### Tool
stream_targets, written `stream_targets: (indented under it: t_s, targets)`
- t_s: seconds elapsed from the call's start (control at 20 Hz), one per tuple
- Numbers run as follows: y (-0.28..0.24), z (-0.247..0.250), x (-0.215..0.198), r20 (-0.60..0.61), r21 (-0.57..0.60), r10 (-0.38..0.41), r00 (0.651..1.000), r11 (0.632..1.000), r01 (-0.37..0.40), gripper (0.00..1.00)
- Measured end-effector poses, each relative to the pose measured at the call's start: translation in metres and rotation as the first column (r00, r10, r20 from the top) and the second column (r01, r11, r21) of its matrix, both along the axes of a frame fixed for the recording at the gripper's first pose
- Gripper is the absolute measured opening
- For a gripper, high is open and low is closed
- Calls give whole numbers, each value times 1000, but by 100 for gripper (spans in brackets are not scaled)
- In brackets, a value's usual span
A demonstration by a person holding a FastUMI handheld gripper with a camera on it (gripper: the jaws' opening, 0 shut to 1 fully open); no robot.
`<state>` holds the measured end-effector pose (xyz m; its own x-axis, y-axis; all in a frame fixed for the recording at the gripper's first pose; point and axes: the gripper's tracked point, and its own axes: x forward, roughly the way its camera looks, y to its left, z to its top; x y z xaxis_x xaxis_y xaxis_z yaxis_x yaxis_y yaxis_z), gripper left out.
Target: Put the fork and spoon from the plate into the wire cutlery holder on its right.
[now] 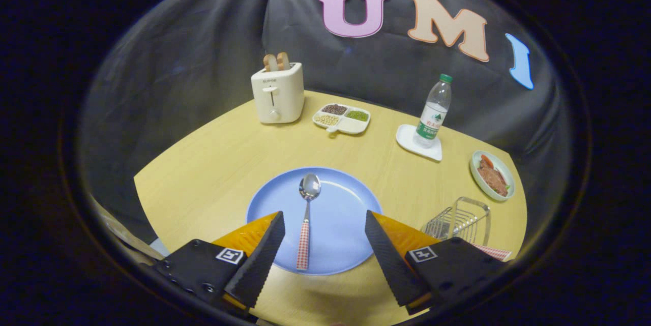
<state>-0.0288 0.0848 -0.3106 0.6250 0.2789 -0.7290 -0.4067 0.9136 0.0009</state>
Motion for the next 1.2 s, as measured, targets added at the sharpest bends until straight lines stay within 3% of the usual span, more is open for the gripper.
stream_targets:
  t_s: [0.45, 0.75, 1.2]
  targets:
    - [20, -59, -14, -118, -57, 53, 992, 997, -60, 100]
    - [23, -81, -18, -177, -81, 62, 982, 994, -78, 89]
    - [25, -89, -25, -235, -38, 77, 969, 995, -89, 38]
